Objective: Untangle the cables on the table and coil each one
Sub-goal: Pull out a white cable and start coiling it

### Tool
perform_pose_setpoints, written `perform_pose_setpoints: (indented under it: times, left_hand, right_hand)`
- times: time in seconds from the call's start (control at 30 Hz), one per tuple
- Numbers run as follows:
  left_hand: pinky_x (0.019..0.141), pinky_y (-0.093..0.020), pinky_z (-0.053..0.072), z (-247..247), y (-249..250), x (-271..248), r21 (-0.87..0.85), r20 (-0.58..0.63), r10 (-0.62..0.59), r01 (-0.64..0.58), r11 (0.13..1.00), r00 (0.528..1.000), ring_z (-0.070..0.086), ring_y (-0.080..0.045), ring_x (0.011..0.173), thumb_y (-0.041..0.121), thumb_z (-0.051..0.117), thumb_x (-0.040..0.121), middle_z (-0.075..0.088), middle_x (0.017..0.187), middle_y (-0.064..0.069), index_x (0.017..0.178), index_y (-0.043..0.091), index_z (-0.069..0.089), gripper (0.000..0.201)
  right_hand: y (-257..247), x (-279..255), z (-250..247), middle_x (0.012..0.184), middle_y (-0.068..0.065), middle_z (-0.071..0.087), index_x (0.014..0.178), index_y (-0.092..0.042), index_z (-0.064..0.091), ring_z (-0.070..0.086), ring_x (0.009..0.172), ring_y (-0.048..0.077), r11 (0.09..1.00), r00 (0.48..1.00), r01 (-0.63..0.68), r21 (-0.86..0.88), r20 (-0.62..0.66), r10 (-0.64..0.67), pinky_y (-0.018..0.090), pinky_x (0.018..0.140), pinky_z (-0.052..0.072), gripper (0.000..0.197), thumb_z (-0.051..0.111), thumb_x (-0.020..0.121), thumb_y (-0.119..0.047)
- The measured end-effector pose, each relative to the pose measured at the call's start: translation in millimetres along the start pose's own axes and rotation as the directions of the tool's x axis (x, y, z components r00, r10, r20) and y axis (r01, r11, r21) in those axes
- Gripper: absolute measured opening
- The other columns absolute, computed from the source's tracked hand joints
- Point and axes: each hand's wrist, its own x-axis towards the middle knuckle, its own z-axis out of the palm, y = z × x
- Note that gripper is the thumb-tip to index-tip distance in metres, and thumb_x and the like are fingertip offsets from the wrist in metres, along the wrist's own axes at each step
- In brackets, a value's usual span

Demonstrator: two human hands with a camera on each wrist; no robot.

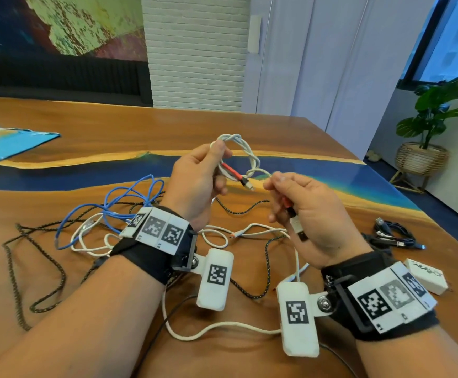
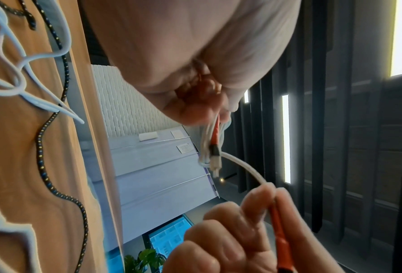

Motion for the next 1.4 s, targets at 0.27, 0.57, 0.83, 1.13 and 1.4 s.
perform_pose_setpoints:
  times: [0.27,0.57,0.83,1.13,1.4]
  left_hand:
    - [0.063,-0.026,0.06,14.0,0.1,-9.1,-0.263,0.012,-0.105,0.104,0.959,0.994,0.07,-0.013,0.063,0.024,0.052,0.106,0.057,0.059,0.0,0.091,0.007,0.064,0.026]
    - [0.061,-0.026,0.038,18.9,-6.4,-17.5,-0.041,0.184,-0.224,0.235,0.971,0.957,0.058,-0.01,0.065,0.03,0.055,0.104,0.071,0.079,0.002,0.095,0.02,0.077,0.026]
    - [0.061,-0.028,0.04,20.2,-8.6,-18.0,0.112,0.108,-0.262,0.25,0.962,0.959,0.056,-0.014,0.067,0.032,0.059,0.102,0.061,0.073,0.002,0.095,0.014,0.078,0.028]
    - [0.069,-0.026,0.057,20.1,-13.8,-12.1,-0.023,-0.018,-0.164,0.164,0.986,0.986,0.069,-0.017,0.08,0.006,0.062,0.099,0.074,0.093,-0.008,0.109,0.012,0.065,0.012]
    - [0.065,-0.024,0.056,21.2,-13.9,-9.2,-0.023,0.004,-0.171,0.171,0.985,0.985,0.066,-0.013,0.072,-0.005,0.049,0.102,0.07,0.09,-0.008,0.115,0.011,0.069,0.029]
  right_hand:
    - [0.2,-3.1,-1.9,0.067,0.006,0.068,0.084,-0.012,0.076,0.058,0.059,0.011,0.88,0.991,0.13,-0.456,0.078,-0.106,0.019,0.056,0.046,0.012,0.07,0.094,-0.014]
    - [5.0,2.1,5.1,0.109,0.016,0.076,0.107,-0.009,0.072,0.073,0.101,0.03,0.982,0.978,0.104,0.158,-0.195,-0.072,0.038,0.079,0.054,0.021,0.051,0.103,-0.009]
    - [13.1,7.0,3.6,0.085,0.008,0.073,0.108,-0.004,0.071,0.068,0.073,0.016,0.96,0.967,-0.037,0.276,-0.233,0.105,0.026,0.067,0.056,0.014,0.063,0.096,-0.004]
    - [22.3,7.1,6.4,0.09,0.009,0.072,0.104,-0.004,0.073,0.067,0.082,0.017,0.95,0.974,-0.116,0.289,-0.156,0.166,0.029,0.07,0.056,0.013,0.065,0.094,-0.006]
    - [22.1,7.5,7.8,0.089,0.013,0.072,0.094,-0.004,0.074,0.068,0.082,0.022,0.961,0.974,-0.1,0.259,-0.17,0.148,0.032,0.074,0.06,0.01,0.065,0.093,-0.003]
